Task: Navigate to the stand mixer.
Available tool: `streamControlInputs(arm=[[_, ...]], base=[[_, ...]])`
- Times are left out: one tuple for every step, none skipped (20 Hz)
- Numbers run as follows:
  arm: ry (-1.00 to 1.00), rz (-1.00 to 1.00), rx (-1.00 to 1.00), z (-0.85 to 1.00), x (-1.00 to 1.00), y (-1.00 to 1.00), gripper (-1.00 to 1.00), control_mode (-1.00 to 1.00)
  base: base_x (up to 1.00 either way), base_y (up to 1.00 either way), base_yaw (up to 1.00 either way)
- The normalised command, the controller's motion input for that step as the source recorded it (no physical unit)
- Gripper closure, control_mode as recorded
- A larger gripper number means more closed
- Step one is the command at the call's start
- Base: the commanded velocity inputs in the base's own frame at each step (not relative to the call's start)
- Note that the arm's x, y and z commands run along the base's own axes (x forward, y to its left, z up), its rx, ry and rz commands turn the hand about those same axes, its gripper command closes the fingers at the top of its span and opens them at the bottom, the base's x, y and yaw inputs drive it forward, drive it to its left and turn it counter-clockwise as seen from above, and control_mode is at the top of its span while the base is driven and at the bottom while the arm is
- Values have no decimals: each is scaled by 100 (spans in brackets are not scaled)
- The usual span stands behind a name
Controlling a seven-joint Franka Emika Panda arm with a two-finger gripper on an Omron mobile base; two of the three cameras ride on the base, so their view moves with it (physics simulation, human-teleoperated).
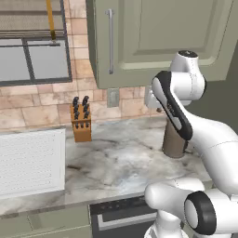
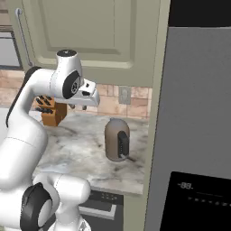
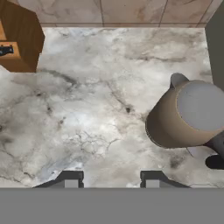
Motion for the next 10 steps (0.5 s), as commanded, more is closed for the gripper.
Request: streamControlInputs(arm=[[0,0,0,0,-4,0,-100,-100],[0,0,0,0,-7,0,-100,-100],[0,0,0,0,0,0,-100,100],[0,0,0,0,0,0,-100,100],[0,0,0,0,0,0,-100,100],[0,0,0,0,0,0,-100,100],[0,0,0,0,0,0,-100,100],[0,0,0,0,0,0,-100,100],[0,0,0,0,0,0,-100,100],[0,0,0,0,0,0,-100,100]], base=[[0,0,0],[0,0,0],[-21,0,0],[-31,0,0],[-42,2,0],[-69,21,9],[-83,18,8],[-100,10,6],[-100,0,1],[-100,0,4]])
